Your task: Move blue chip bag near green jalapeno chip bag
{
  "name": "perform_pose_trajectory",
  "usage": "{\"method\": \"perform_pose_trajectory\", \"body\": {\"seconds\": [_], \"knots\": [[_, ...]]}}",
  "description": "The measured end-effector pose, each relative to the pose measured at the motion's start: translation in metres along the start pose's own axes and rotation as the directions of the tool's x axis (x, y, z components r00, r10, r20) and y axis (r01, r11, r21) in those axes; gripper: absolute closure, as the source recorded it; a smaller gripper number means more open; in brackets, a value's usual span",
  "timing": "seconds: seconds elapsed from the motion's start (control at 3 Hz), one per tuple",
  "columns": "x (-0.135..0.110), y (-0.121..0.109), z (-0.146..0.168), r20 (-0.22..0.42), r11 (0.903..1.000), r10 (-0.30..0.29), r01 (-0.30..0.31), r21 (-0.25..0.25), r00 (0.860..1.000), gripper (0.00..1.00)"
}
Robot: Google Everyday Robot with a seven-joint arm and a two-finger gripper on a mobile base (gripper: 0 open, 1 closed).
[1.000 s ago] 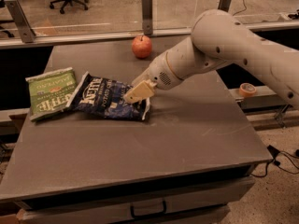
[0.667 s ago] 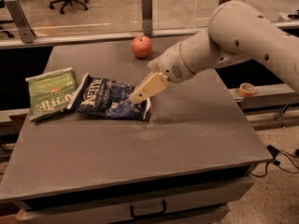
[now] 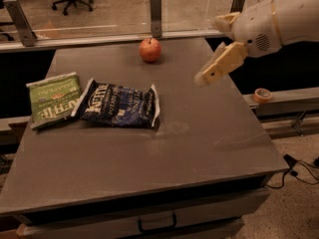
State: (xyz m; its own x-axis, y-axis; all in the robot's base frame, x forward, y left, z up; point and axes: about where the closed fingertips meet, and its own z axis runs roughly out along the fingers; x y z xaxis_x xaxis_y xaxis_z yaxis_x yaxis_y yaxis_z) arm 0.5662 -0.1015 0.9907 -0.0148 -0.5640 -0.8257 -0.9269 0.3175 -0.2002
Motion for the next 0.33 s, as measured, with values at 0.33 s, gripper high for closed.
{"method": "perform_pose_trajectory", "body": {"seconds": [0.33], "knots": [[-0.0225,-0.0021,-0.0251,0.020,0.9974,-0.072,0.072,0.006,0.997,0.00]]}}
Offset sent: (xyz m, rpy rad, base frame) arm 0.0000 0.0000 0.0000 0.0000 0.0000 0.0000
